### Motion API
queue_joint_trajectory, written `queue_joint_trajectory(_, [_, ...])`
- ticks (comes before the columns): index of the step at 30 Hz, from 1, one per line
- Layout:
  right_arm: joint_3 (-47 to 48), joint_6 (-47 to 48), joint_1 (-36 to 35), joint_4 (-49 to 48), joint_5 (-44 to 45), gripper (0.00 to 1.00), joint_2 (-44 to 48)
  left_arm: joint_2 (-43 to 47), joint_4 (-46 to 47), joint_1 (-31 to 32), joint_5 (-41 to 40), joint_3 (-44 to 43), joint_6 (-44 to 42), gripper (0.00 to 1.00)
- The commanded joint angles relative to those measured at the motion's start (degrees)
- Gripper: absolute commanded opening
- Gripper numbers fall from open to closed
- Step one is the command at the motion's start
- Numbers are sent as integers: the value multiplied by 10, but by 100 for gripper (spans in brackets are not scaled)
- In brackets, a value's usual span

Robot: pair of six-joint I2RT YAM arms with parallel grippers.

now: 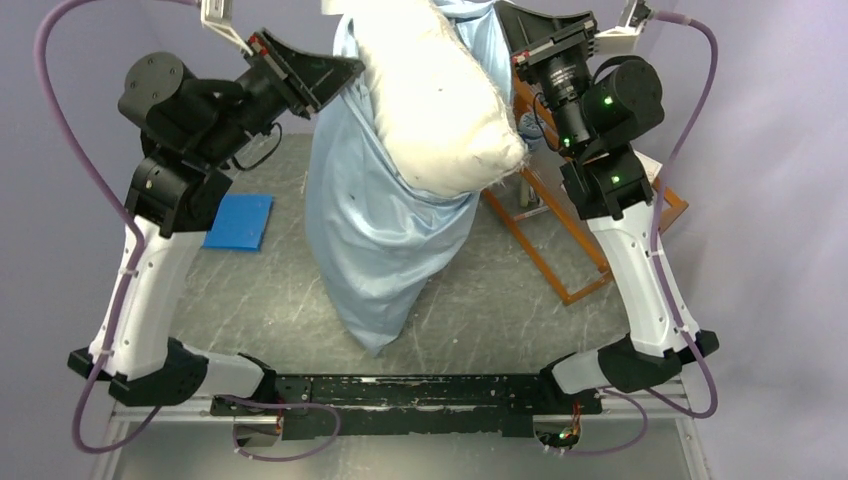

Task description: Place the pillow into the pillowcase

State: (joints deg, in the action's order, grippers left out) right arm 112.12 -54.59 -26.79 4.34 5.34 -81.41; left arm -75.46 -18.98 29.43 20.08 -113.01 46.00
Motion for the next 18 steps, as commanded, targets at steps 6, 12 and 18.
queue_joint_trajectory(6, [-60, -22, 6, -110, 62, 0, 88, -41, 28, -18, -127, -91, -31, 5])
queue_joint_trajectory(12, [-201, -76, 6, -214, 108, 0, 157, -22, 75, -14, -67, 15, 31, 5])
queue_joint_trajectory(18, [54, 61, 4, 60, -47, 0, -28, -37, 44, 119, -91, 145, -44, 5])
